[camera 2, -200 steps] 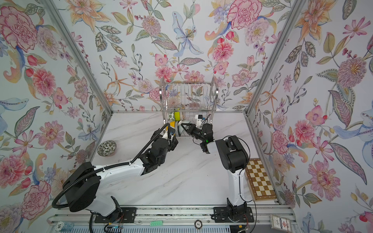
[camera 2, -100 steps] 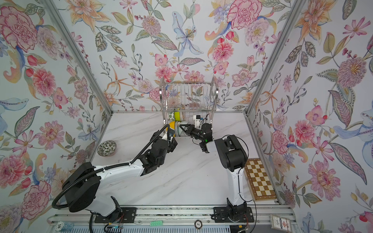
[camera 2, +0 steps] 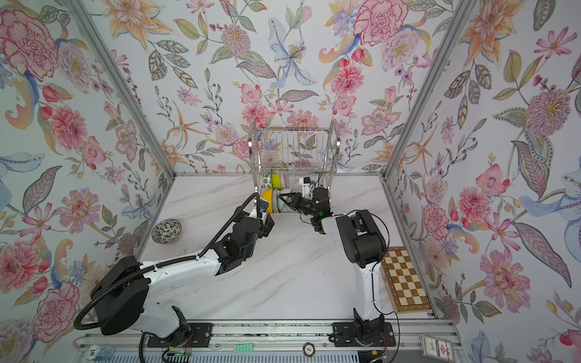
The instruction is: Load the bowls into the dish rack
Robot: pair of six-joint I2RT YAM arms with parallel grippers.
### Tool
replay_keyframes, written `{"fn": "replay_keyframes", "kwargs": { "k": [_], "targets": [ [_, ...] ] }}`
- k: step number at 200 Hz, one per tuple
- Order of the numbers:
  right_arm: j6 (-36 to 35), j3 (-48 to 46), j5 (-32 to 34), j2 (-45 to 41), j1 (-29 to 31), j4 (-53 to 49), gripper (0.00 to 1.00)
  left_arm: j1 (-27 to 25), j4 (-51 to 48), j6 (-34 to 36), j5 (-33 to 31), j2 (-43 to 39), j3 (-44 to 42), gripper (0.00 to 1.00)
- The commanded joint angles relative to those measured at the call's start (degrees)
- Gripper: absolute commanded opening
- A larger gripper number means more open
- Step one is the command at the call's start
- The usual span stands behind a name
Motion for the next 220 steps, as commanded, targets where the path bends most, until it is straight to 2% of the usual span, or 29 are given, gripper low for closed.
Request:
{"fn": "replay_keyframes", "kwargs": {
  "k": [1,67,220],
  "targets": [
    [-2.3,0.8,0.7,-1.5,-0.6,-5.7,0.06,0.7,-1.1,-1.1,-0.4,-2.0,-0.8,0.99],
    [-6.6,1.7,1.8,-2.8,-0.5,-13.2,0.11,0.7,-1.9,-1.7,-0.2,-2.9,-1.3,0.99],
    [-7.6,2.8,1.6,-4.6,-0.1,-16.1,0.18,0.8,-3.2,-4.1,-0.3,-4.8,-1.8,0.99]
  ]
}}
